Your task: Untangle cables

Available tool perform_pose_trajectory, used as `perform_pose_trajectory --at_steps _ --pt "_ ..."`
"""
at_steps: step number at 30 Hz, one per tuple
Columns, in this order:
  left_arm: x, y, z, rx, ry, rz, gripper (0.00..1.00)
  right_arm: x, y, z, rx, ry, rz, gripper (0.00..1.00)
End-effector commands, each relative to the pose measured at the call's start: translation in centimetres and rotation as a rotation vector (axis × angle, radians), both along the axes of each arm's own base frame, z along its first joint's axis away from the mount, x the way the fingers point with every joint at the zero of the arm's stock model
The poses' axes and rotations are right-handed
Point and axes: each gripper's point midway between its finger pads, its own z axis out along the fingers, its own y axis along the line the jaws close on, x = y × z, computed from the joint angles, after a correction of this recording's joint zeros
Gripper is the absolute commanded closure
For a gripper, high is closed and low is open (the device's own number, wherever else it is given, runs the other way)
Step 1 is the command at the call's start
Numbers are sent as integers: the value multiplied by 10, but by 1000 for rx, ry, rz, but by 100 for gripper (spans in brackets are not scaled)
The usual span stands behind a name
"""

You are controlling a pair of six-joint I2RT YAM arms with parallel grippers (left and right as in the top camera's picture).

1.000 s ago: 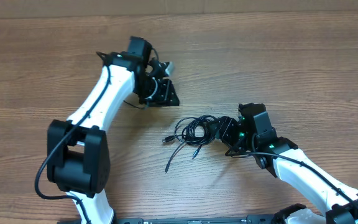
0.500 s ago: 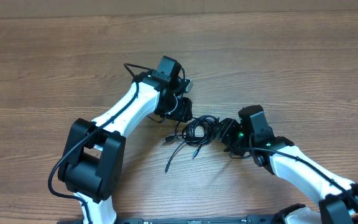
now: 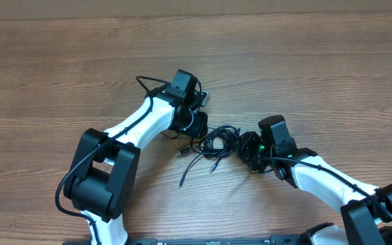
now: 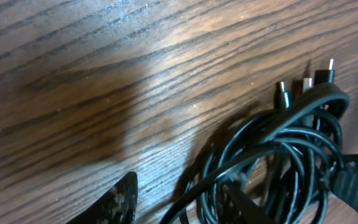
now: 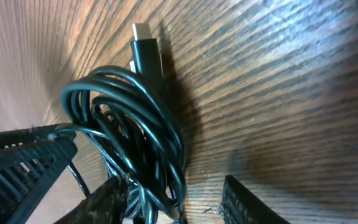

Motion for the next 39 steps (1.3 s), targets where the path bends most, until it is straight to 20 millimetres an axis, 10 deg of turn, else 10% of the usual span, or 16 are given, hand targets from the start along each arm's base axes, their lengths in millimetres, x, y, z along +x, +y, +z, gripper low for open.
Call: perform_pose_trajectory --at_steps 1,15,27,39 --pt "-2 0 5 -1 -29 -24 57 -1 10 4 17 -4 25 53" --pt "13 -15 9 -38 -141 -85 56 6 9 4 -9 -33 -15 53" --pt "9 -5 4 17 -135 -103 96 7 10 5 -8 -37 -14 53" --pt "-1 -18 88 -106 -279 -225 96 14 10 9 -10 -75 -22 53"
